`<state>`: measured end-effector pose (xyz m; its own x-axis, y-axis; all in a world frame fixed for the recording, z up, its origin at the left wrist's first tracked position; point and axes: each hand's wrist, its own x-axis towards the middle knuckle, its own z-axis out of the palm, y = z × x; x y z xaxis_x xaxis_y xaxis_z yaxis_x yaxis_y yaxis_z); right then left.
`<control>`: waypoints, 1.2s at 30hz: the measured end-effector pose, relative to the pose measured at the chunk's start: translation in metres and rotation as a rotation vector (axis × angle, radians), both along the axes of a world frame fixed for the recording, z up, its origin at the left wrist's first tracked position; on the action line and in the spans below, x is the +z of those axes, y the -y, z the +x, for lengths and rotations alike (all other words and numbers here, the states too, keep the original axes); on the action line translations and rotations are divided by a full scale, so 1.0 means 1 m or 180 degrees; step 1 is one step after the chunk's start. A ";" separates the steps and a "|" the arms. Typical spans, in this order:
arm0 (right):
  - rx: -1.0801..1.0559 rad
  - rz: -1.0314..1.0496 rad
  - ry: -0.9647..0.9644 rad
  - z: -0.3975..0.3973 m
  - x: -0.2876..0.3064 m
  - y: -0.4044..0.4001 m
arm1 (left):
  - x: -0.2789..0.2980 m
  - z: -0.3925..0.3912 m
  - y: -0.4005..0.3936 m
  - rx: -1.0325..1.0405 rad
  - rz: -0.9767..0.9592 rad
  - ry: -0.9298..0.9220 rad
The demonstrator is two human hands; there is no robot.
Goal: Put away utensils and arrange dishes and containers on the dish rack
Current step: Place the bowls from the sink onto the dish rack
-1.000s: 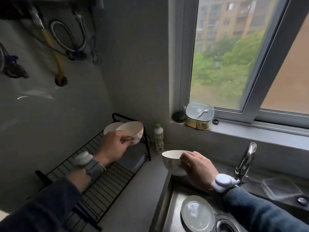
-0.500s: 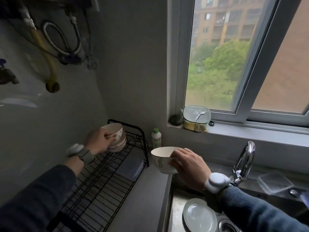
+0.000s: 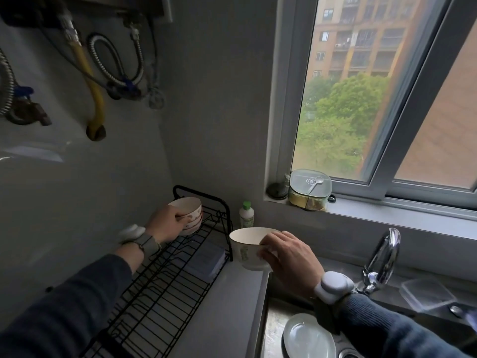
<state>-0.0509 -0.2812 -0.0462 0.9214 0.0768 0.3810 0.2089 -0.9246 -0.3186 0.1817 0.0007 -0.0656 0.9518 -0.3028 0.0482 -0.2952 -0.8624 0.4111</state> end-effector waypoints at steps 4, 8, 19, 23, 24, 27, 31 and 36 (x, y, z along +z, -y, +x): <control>0.0032 -0.0003 0.0000 0.000 -0.002 -0.008 | 0.005 -0.005 -0.002 -0.0011 -0.0102 0.0054; 0.0107 0.0040 -0.0005 0.001 -0.003 -0.014 | 0.011 -0.011 -0.007 -0.0063 -0.0105 0.0156; 0.0140 0.0119 0.0057 0.003 -0.006 -0.025 | 0.024 -0.030 -0.013 -0.0185 -0.0071 0.0348; 0.0235 0.0161 0.0151 -0.001 -0.005 -0.030 | 0.046 -0.089 -0.008 -0.0733 -0.0925 -0.0366; 0.0266 0.0174 0.0169 0.000 -0.004 -0.032 | 0.049 -0.106 -0.008 -0.0942 -0.0949 -0.0785; 0.0371 0.0196 0.0189 0.003 -0.002 -0.042 | 0.046 -0.136 -0.009 -0.1291 -0.0870 -0.1506; 0.0609 0.0221 0.0112 0.006 0.001 -0.062 | 0.033 -0.144 -0.015 -0.0881 -0.1154 -0.1110; 0.0752 0.0520 -0.0330 0.006 0.005 -0.069 | 0.025 -0.142 -0.047 -0.0462 -0.1157 -0.0592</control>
